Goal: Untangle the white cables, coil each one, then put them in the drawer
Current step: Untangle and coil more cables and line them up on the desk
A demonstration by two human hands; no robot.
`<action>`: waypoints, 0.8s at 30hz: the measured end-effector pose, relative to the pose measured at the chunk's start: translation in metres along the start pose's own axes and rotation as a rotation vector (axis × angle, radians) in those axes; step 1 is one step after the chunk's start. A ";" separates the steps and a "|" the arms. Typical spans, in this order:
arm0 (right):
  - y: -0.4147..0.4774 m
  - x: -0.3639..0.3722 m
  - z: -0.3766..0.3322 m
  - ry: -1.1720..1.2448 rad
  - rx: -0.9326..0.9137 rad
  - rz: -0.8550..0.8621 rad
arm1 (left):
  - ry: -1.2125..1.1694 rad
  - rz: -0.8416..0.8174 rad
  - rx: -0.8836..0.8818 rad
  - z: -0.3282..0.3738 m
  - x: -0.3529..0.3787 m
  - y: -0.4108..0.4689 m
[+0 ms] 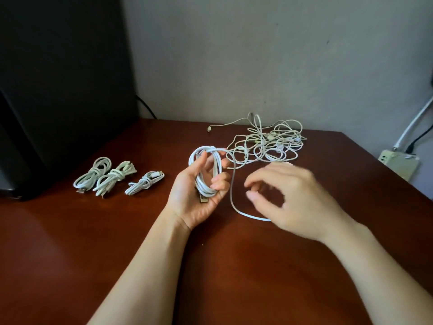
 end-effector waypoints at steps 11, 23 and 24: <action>-0.008 0.043 -0.005 -0.138 0.440 -0.232 | -0.053 -0.075 -0.037 -0.003 0.003 -0.001; -0.004 0.039 0.005 0.141 0.462 -0.002 | 0.202 -0.103 -0.108 -0.011 0.009 -0.001; -0.004 0.041 0.008 0.192 0.473 0.031 | 0.243 -0.116 -0.113 -0.012 0.010 -0.002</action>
Point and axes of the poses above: each hand's wrist, its own y-axis towards the middle knuckle, its own x-axis out of the palm, z = x × y, the point moved 1 cm from there along y, towards the middle knuckle, and after that the axes turned 15 degrees about x, right-handed, at the moved point
